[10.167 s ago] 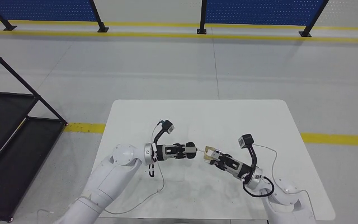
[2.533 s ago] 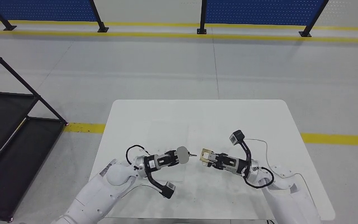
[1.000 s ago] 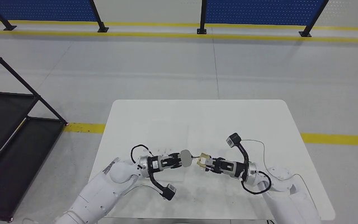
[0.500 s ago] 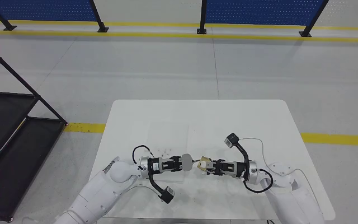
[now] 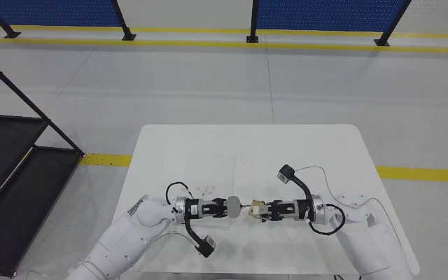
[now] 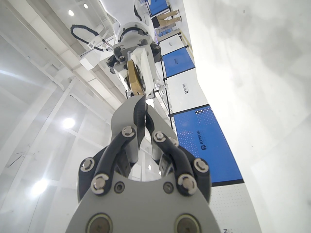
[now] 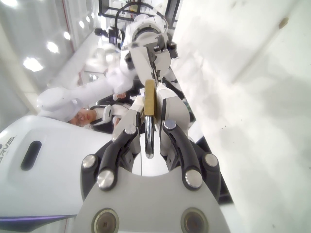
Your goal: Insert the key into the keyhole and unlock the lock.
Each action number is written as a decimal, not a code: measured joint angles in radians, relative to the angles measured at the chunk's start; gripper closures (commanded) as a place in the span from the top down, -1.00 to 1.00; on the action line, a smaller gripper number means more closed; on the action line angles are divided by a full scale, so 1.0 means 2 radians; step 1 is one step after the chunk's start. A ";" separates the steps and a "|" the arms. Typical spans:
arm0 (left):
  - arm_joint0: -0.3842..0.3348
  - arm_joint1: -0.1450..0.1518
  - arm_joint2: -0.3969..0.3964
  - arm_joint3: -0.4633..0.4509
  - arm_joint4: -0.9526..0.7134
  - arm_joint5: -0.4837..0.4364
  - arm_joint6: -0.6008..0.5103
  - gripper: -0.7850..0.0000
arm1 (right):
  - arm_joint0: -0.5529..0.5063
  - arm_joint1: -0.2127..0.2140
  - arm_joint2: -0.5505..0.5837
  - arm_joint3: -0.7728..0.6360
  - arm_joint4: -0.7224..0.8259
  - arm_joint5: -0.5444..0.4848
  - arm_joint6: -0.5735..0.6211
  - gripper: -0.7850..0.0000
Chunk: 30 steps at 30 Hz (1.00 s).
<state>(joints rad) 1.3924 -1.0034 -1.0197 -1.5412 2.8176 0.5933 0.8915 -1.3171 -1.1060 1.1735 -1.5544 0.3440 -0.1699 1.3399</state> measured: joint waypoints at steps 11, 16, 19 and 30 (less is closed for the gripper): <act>0.010 0.008 -0.018 -0.014 -0.024 -0.003 0.030 -1.00 | 0.068 0.000 -0.031 0.047 0.036 0.053 0.094 -1.00; 0.014 0.010 -0.020 -0.016 -0.054 -0.003 0.054 -1.00 | 0.097 0.000 -0.068 0.062 0.066 0.075 0.098 -1.00; 0.013 0.011 -0.022 -0.013 -0.060 -0.008 0.061 -1.00 | 0.110 0.001 -0.081 0.073 0.082 0.077 0.098 -1.00; 0.014 0.011 -0.022 -0.015 -0.061 -0.014 0.054 -1.00 | 0.107 0.001 -0.081 0.070 0.081 0.076 0.095 -1.00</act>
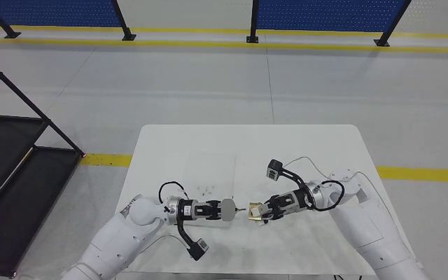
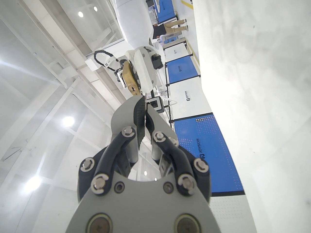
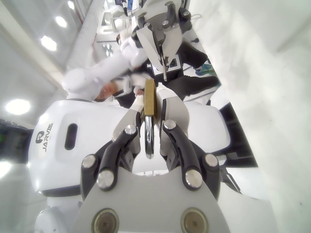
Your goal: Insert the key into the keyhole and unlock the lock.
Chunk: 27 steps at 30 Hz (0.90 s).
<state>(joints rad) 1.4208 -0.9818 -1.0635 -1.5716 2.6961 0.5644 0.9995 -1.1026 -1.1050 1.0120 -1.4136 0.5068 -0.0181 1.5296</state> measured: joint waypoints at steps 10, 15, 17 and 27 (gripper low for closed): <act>0.006 0.005 -0.011 -0.001 -0.022 -0.001 0.028 -1.00 | 0.003 0.004 -0.007 0.004 -0.005 -0.021 0.003 -1.00; 0.007 0.006 -0.007 -0.004 -0.027 -0.001 0.043 -1.00 | 0.009 0.006 -0.016 0.008 -0.005 -0.030 0.003 -1.00; 0.005 0.006 -0.005 -0.004 -0.027 -0.002 0.048 -1.00 | 0.011 0.007 -0.019 0.009 -0.005 -0.035 0.003 -1.00; -0.001 0.006 0.000 -0.002 -0.036 -0.005 0.057 -1.00 | 0.022 0.012 -0.040 0.013 0.002 -0.052 0.003 -1.00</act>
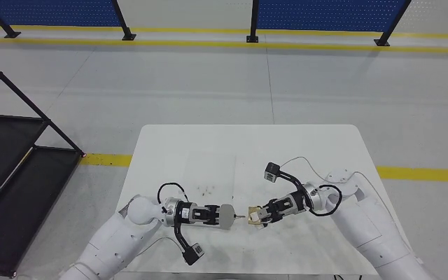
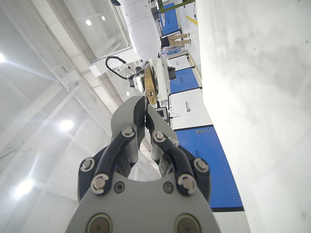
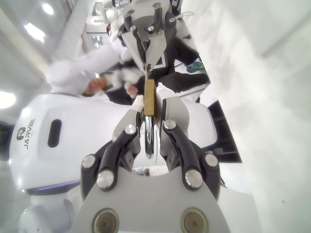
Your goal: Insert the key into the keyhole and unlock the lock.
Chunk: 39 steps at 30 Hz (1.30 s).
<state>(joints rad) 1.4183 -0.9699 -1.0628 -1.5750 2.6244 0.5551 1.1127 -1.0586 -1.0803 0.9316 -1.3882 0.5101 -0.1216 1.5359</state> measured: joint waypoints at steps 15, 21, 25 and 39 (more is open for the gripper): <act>-0.013 -0.003 0.015 0.011 0.002 -0.004 -0.007 -1.00 | 0.011 0.011 -0.018 -0.001 0.012 -0.019 0.000 -1.00; -0.015 -0.003 0.018 0.014 0.004 -0.003 -0.013 -1.00 | 0.009 0.012 -0.016 -0.002 0.003 -0.022 -0.013 -1.00; -0.015 -0.003 0.018 0.014 0.009 -0.003 -0.024 -1.00 | 0.006 0.013 -0.014 -0.005 -0.007 -0.023 -0.029 -1.00; -0.014 -0.003 0.017 0.014 0.016 -0.013 -0.037 -1.00 | -0.002 0.015 -0.010 -0.013 -0.015 -0.034 -0.045 -1.00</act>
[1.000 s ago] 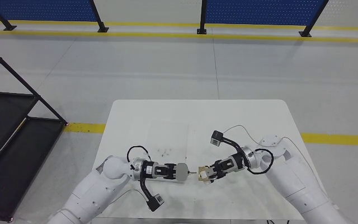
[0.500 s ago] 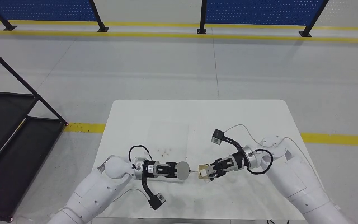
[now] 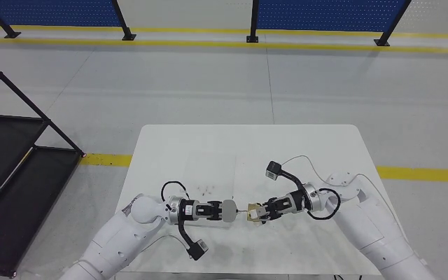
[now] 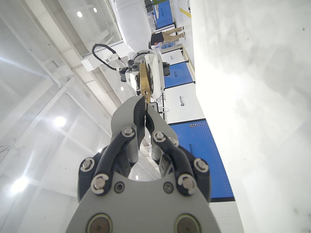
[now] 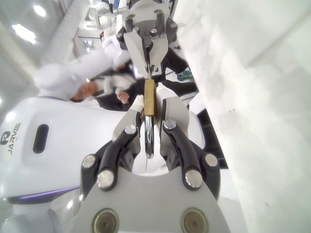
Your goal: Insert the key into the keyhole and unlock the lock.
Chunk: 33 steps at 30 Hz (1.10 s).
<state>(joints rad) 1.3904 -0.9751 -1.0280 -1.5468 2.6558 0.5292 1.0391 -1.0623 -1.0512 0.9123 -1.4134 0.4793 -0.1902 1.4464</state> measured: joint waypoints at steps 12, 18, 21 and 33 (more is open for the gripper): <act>-0.004 0.000 0.004 0.005 -0.006 -0.003 0.005 -1.00 | -0.002 0.001 0.001 -0.006 -0.005 -0.003 -0.002 -1.00; -0.006 -0.001 0.008 0.007 -0.008 -0.003 0.007 -1.00 | -0.002 0.002 0.000 -0.008 -0.006 -0.002 0.000 -1.00; -0.007 -0.001 0.009 0.008 -0.010 -0.002 0.008 -1.00 | -0.002 0.002 -0.001 -0.008 -0.006 -0.001 0.000 -1.00; -0.010 -0.001 0.012 0.009 -0.012 -0.002 0.010 -1.00 | 0.000 0.001 -0.005 -0.005 -0.005 0.002 0.001 -1.00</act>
<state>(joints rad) 1.3698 -0.9777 -1.0030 -1.5279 2.6319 0.5250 1.0587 -1.0621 -1.0485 0.9033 -1.4242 0.4689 -0.1857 1.4489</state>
